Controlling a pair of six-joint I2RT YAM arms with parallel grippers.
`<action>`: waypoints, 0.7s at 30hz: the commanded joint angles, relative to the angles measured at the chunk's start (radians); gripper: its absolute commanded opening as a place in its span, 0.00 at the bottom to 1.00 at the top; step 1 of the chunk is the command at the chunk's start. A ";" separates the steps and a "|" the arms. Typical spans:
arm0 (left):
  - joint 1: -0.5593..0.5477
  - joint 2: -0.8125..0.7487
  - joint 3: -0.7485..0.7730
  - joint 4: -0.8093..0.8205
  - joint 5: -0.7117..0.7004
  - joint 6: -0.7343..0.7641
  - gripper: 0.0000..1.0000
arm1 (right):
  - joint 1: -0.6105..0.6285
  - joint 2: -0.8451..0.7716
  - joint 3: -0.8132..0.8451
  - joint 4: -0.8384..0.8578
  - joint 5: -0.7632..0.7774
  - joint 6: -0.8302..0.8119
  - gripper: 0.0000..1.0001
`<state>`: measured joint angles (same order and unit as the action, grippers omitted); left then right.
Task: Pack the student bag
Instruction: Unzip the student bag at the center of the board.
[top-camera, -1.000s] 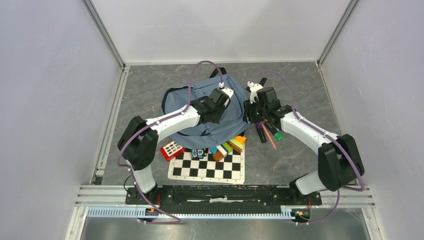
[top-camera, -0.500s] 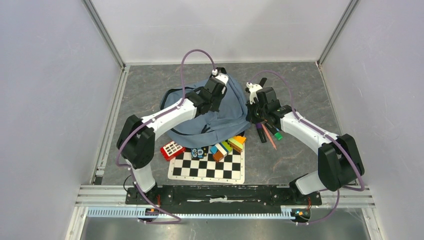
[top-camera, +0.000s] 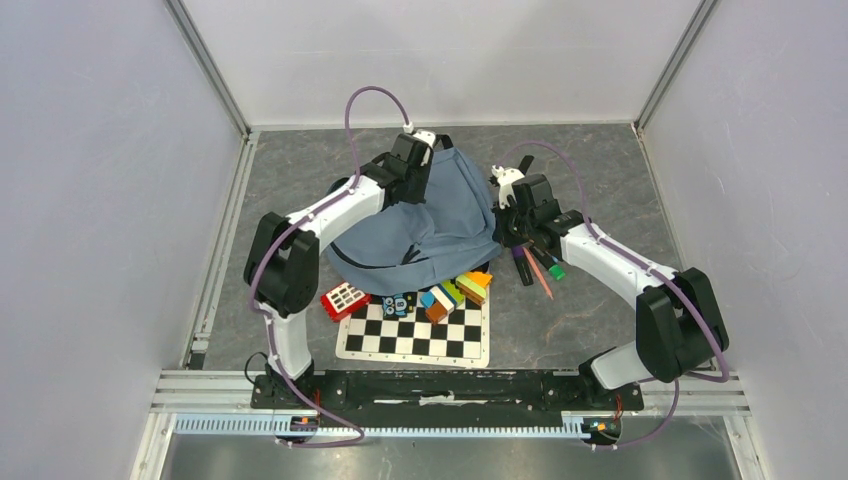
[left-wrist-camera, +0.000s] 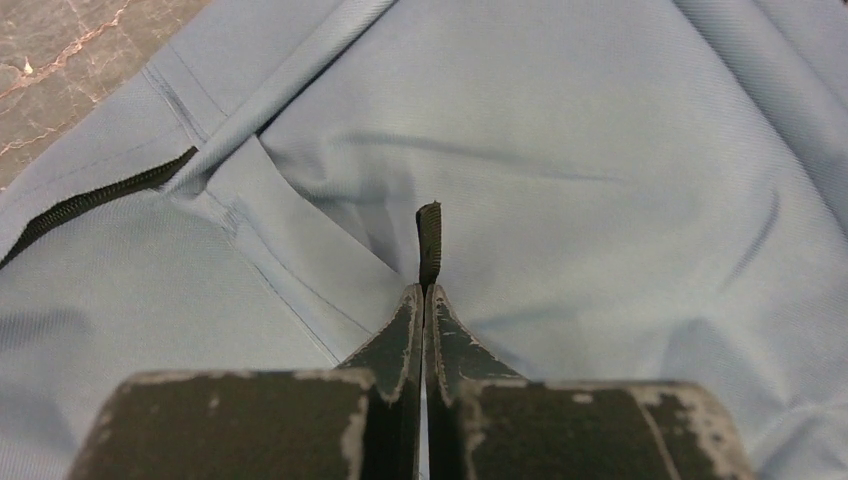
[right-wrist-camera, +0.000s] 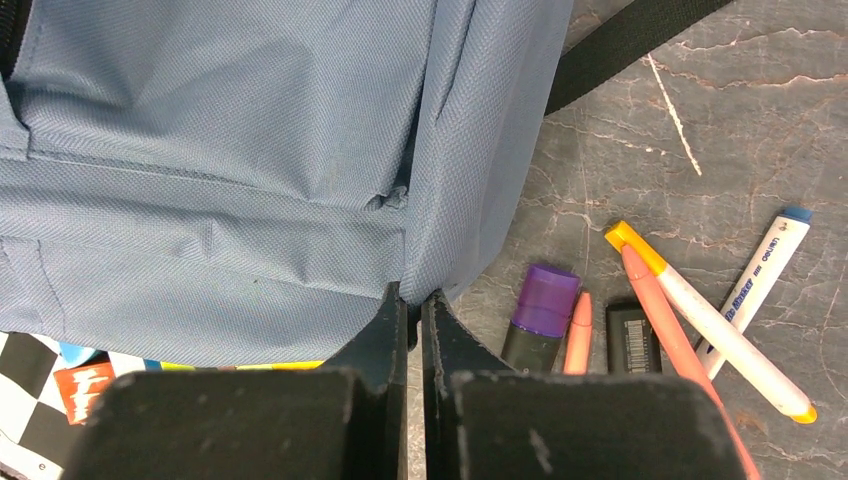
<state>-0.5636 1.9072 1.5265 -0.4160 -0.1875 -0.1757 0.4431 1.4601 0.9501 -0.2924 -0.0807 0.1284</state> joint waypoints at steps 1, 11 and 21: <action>0.084 0.039 0.080 0.087 0.002 -0.001 0.02 | -0.007 0.001 0.039 -0.027 0.066 -0.037 0.00; 0.139 0.043 0.104 0.166 0.224 0.013 0.02 | -0.007 0.041 0.072 -0.045 0.097 -0.054 0.00; 0.138 0.012 0.084 0.151 0.371 -0.093 0.02 | -0.002 0.019 0.193 -0.061 0.138 -0.060 0.67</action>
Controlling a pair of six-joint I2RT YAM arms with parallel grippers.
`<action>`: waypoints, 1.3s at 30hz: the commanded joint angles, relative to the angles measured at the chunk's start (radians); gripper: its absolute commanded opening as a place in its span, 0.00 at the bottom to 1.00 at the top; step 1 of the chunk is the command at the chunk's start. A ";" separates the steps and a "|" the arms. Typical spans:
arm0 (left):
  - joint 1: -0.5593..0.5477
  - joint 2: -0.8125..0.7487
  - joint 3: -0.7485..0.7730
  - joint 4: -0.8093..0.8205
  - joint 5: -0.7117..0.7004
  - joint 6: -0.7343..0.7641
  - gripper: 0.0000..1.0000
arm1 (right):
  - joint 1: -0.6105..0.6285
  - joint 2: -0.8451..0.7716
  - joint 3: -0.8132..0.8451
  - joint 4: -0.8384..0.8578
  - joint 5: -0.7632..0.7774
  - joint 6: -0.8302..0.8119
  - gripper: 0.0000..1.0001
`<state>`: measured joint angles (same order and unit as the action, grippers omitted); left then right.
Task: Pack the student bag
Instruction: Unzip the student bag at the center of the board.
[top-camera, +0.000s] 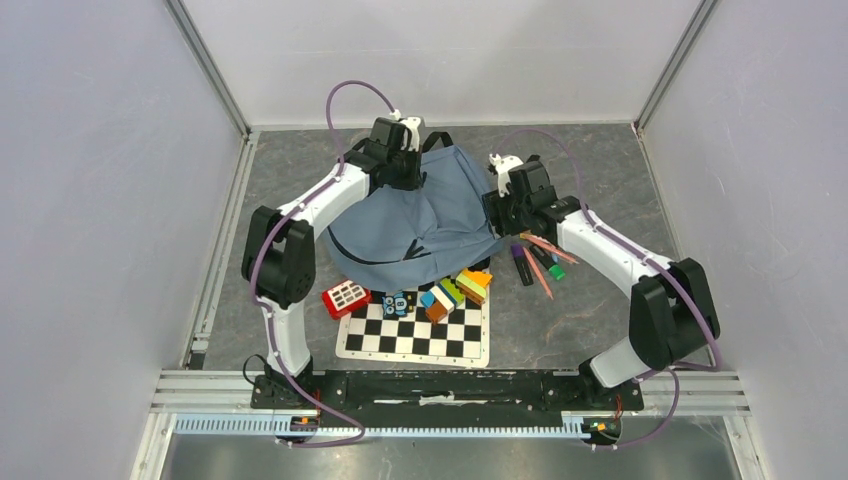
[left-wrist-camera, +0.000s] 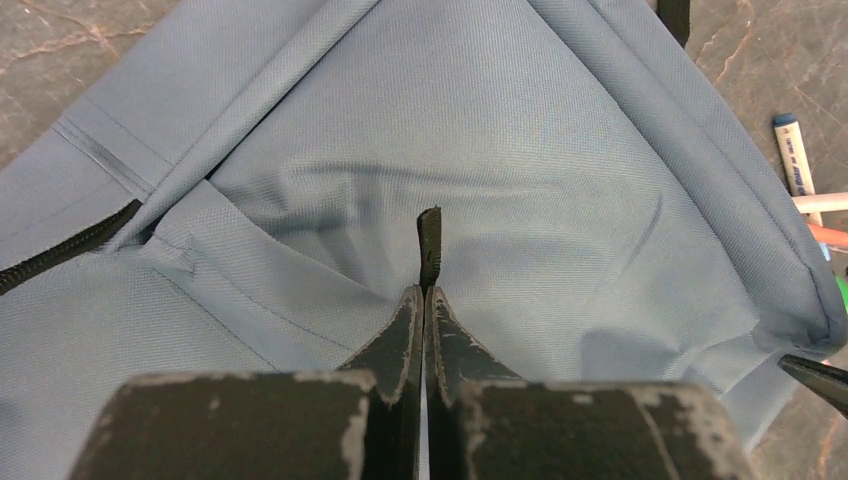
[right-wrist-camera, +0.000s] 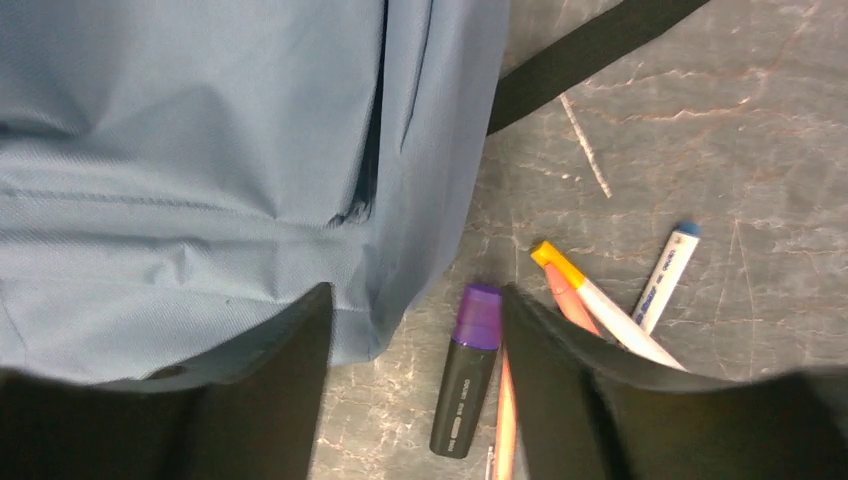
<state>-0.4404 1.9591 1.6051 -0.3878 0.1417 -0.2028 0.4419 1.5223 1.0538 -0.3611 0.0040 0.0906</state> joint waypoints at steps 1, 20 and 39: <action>0.014 -0.044 -0.008 0.125 0.050 -0.072 0.02 | 0.005 -0.053 0.099 0.022 0.044 -0.031 0.73; 0.016 -0.100 -0.126 0.175 0.047 -0.160 0.02 | 0.177 0.220 0.225 0.302 -0.422 0.088 0.83; 0.020 -0.077 -0.080 0.166 -0.192 -0.125 0.02 | 0.211 0.273 0.234 0.239 -0.334 0.077 0.00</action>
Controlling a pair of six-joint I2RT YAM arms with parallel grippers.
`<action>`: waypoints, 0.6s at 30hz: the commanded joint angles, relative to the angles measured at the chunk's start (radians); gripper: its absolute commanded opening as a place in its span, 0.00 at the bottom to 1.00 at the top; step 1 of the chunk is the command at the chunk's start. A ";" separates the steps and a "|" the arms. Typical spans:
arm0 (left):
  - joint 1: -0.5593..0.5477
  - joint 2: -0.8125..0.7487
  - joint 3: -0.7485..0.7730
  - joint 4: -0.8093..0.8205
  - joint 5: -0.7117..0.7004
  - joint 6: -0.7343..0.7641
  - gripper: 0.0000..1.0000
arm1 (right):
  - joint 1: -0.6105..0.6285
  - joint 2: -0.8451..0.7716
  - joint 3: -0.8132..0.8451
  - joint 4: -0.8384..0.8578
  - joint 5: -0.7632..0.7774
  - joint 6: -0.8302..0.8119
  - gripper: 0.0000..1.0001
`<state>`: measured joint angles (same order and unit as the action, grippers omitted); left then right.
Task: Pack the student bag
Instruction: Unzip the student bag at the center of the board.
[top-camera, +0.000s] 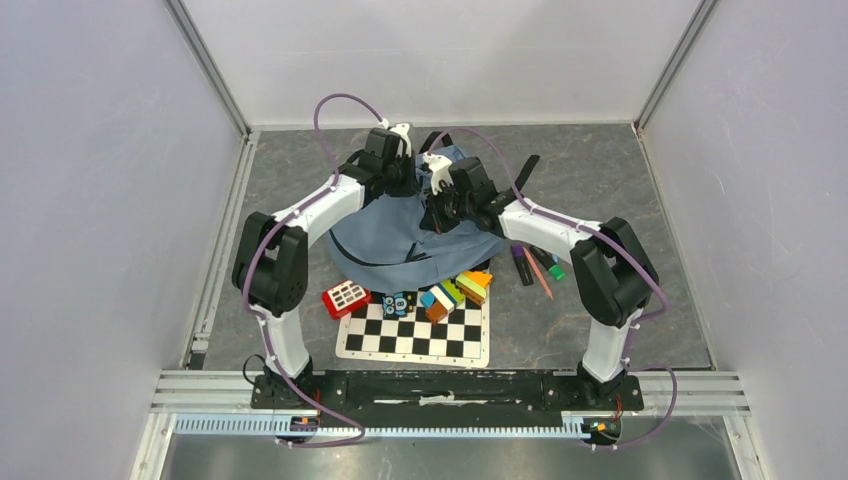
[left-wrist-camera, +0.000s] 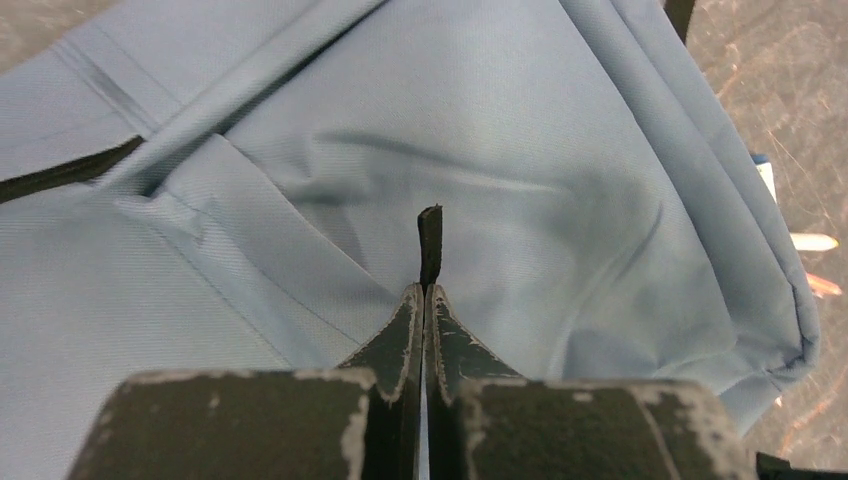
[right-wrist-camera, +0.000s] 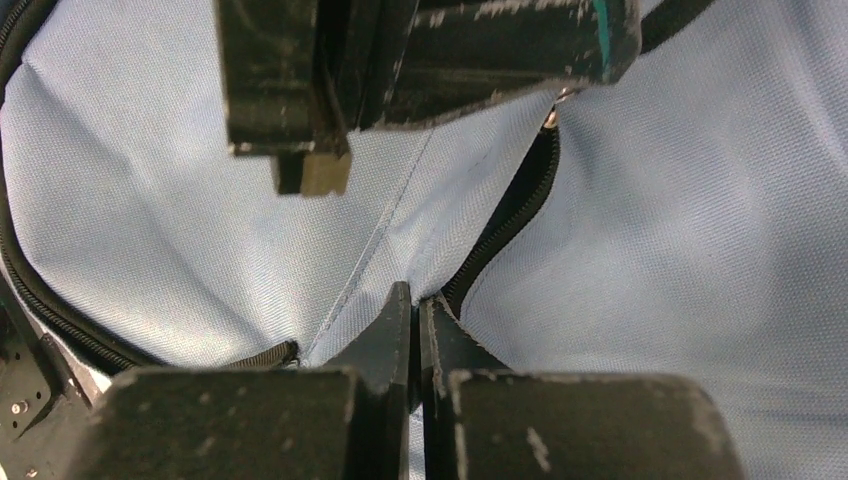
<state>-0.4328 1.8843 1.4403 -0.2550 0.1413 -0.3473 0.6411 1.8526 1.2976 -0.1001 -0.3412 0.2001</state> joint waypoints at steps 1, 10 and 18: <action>0.020 0.003 0.097 0.031 -0.210 0.019 0.02 | 0.014 -0.070 -0.025 -0.025 0.011 -0.035 0.00; 0.094 0.102 0.201 0.063 -0.211 -0.009 0.02 | 0.026 -0.124 -0.080 -0.078 0.032 -0.089 0.00; 0.119 0.161 0.297 0.021 -0.194 -0.012 0.02 | 0.031 -0.122 -0.044 -0.100 0.048 -0.105 0.00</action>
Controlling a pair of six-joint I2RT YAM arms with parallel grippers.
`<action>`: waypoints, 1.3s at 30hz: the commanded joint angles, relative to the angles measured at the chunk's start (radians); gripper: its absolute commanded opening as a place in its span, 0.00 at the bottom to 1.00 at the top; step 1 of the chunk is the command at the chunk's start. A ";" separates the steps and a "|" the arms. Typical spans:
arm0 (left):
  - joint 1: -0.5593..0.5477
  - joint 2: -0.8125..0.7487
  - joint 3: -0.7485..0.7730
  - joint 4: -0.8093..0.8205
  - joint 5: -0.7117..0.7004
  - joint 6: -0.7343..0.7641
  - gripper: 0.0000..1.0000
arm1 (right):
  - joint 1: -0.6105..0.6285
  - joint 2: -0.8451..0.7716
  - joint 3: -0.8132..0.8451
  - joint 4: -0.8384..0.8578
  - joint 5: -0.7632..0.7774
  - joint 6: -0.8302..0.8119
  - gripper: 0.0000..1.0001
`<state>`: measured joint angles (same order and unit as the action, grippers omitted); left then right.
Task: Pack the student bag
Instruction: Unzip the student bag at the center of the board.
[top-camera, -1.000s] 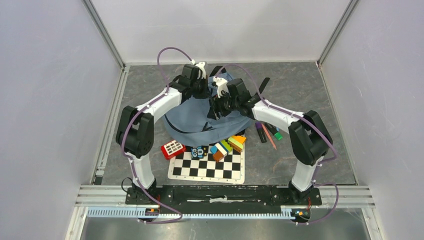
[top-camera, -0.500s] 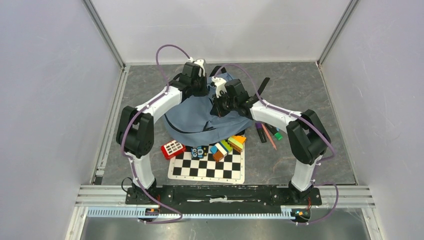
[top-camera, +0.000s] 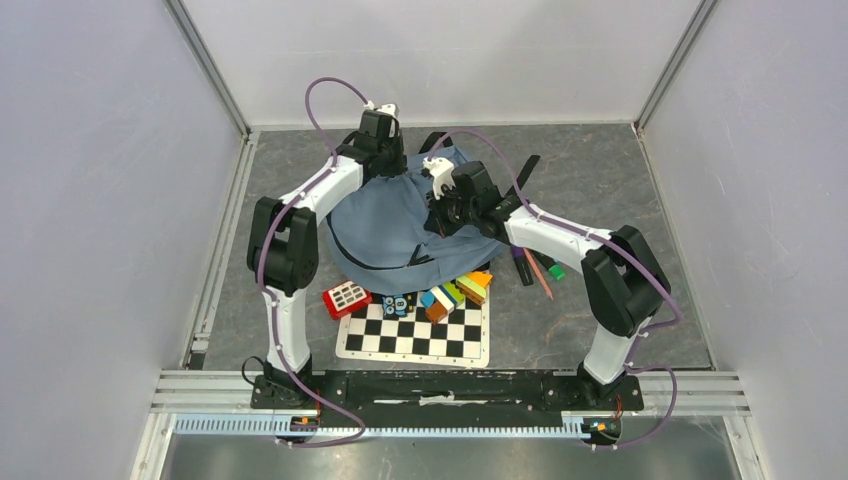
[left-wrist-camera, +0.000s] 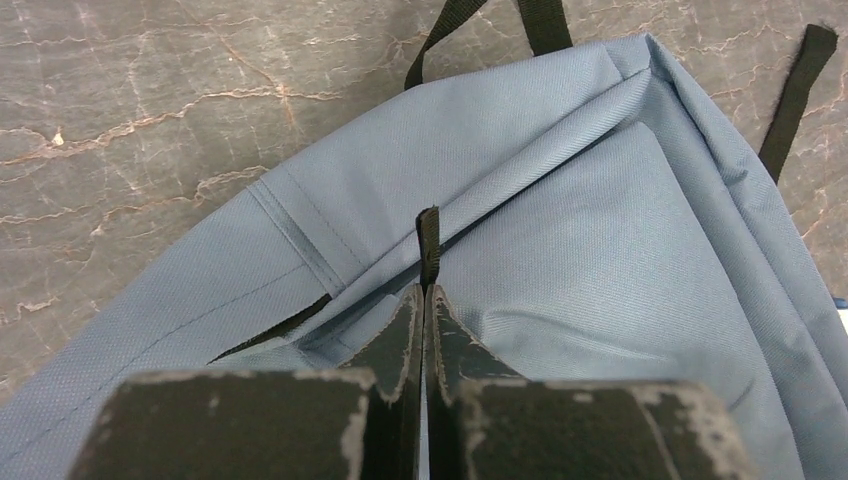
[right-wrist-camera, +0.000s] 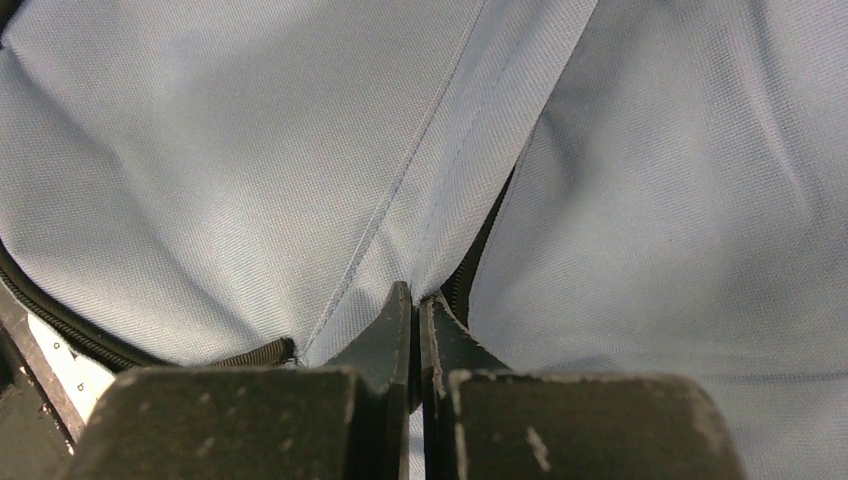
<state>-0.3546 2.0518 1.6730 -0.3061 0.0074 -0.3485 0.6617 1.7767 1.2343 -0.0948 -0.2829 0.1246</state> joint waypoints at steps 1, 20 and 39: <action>0.041 -0.017 0.060 0.067 -0.049 -0.010 0.03 | 0.012 -0.044 0.032 -0.118 0.000 -0.032 0.02; -0.070 -0.295 -0.255 -0.060 -0.038 -0.353 0.96 | -0.035 -0.279 -0.012 -0.181 0.383 -0.082 0.83; -0.109 -0.261 -0.252 -0.210 -0.111 -0.300 0.71 | -0.082 -0.403 -0.187 -0.154 0.381 -0.044 0.86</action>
<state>-0.4660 1.8652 1.4727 -0.5205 -0.0746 -0.6472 0.5804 1.3922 1.0271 -0.2863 0.0948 0.0742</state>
